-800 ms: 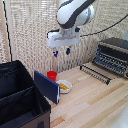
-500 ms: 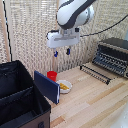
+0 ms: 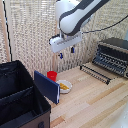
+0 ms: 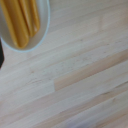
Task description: Gently stretch your hand towards the oven tray's handle, obtaining a firm grip, and draw it cautiously out of the oven. Transition your grip to the hot dog bowl, gingerly seizing the edge, and elevate it from the surface. Hover the bowl over the tray, delicately lower it, and temper your grip, establishing the bowl's equilibrium.
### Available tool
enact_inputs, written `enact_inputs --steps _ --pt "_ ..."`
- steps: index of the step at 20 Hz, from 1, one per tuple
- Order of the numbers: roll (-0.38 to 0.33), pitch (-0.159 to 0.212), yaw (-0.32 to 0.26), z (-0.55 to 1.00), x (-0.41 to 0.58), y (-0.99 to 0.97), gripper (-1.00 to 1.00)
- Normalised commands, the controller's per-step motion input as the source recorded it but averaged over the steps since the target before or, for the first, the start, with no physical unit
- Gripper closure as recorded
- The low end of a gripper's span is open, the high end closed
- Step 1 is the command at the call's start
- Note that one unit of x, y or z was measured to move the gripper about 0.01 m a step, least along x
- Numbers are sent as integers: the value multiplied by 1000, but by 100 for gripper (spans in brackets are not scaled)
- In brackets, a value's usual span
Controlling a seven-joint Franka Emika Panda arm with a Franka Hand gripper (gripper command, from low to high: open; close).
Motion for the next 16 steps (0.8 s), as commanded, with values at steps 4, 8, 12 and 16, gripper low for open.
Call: enact_inputs --steps 4,8,12,16 --pt "-370 -4 126 0 0 -143 -100" --pt "-367 -9 123 0 0 -143 -100" --pt "-375 0 107 0 9 -155 -100" --pt "-368 -13 107 0 11 -183 -100"
